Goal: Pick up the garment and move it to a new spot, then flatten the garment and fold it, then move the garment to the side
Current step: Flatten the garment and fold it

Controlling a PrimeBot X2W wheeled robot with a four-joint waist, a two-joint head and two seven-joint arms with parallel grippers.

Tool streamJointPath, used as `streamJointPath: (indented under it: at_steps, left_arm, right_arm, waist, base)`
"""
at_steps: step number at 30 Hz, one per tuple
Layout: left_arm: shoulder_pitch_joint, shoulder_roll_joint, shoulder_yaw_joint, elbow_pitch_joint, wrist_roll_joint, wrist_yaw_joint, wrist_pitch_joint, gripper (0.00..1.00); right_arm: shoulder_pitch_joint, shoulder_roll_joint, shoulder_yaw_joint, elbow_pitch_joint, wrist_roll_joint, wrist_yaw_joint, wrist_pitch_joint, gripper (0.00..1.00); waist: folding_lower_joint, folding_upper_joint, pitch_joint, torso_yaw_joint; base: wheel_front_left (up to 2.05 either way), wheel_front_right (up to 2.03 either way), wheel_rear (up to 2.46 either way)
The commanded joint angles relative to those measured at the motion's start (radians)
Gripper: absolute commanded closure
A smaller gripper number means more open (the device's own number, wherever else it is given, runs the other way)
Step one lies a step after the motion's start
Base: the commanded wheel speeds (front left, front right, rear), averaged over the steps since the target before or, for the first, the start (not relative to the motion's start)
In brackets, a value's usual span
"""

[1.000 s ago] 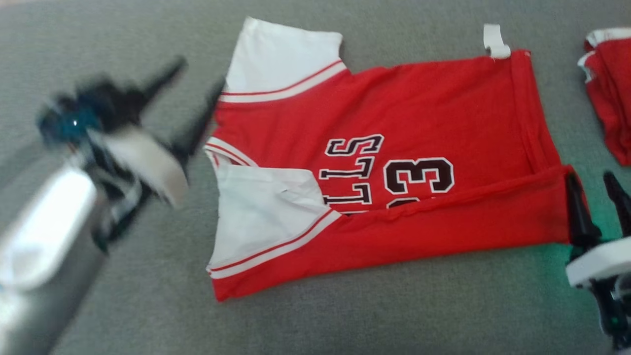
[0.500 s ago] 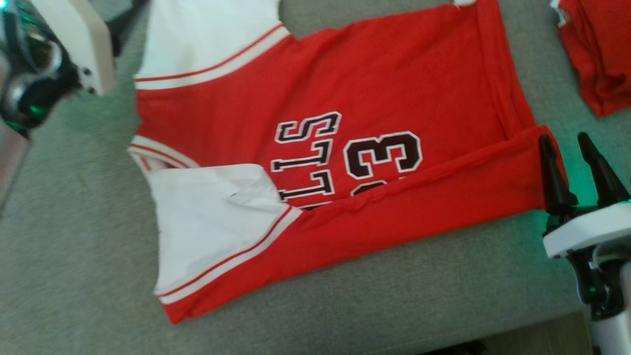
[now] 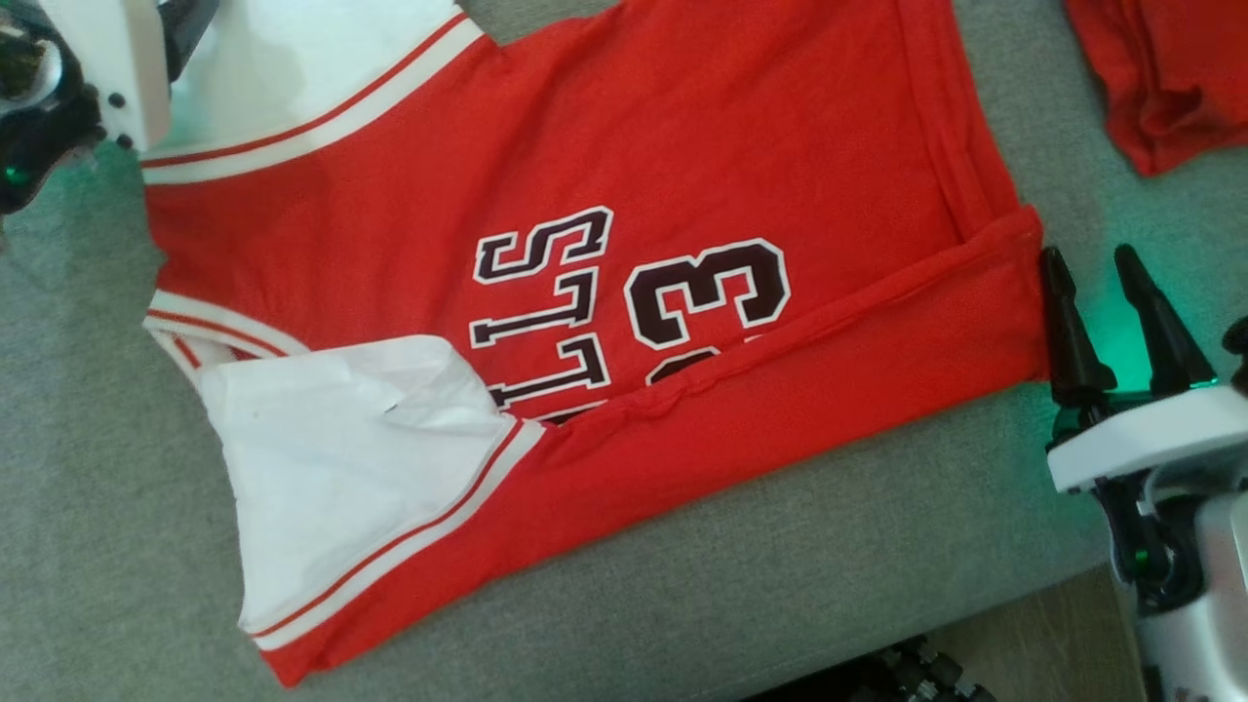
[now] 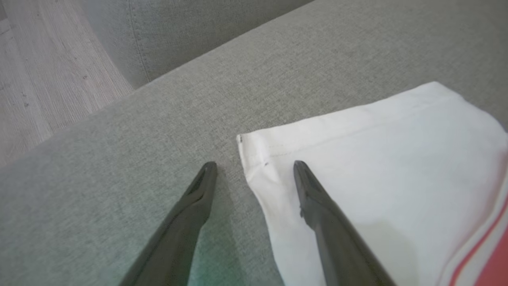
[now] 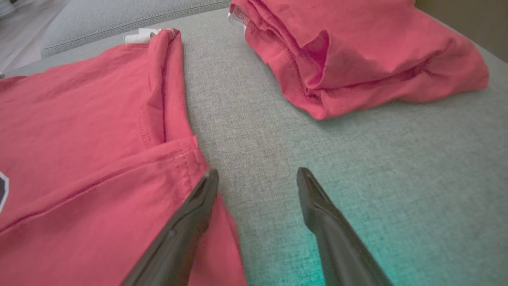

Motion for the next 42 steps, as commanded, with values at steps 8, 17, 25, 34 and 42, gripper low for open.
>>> streamJointPath:
  at_steps: [8,17,25,34,42]
  left_arm:
    - [-0.109,0.101,-0.047,-0.001,0.005,0.002,-0.028,0.00]
    - [-0.125,0.118,-0.107,0.027,-0.056,0.002,0.029,1.00]
    - [-0.144,0.144,-0.142,-0.004,-0.069,0.002,-0.016,1.00]
    - [-0.165,0.118,-0.205,-0.016,-0.063,0.002,-0.153,1.00]
    - [-0.192,0.088,-0.277,-0.034,-0.085,0.002,-0.218,1.00]
  right_arm:
    - [-0.028,-0.008,0.031,0.006,0.005,-0.001,-0.033,0.00]
    - [-0.037,0.006,0.044,0.041,0.002,-0.001,-0.055,0.00]
    - [-0.058,-0.003,0.037,0.048,-0.003,-0.001,-0.069,0.00]
    - [-0.267,-0.071,0.144,0.016,-0.057,-0.001,0.076,0.00]
    - [-0.552,-0.050,0.303,0.214,-0.225,-0.001,0.220,0.00]
  waist:
    - [-0.0001,0.0001,0.021,-0.036]
    - [-0.0001,0.0001,0.032,-0.061]
    - [-0.0001,0.0001,0.015,-0.060]
    - [-0.0001,0.0001,-0.036,-0.020]
    - [-0.0001,0.0001,-0.056,0.035]
  base:
    - [0.00,0.00,0.00]
    - [0.00,0.00,0.00]
    - [0.00,0.00,0.00]
    - [0.00,0.00,0.00]
    - [0.00,0.00,0.00]
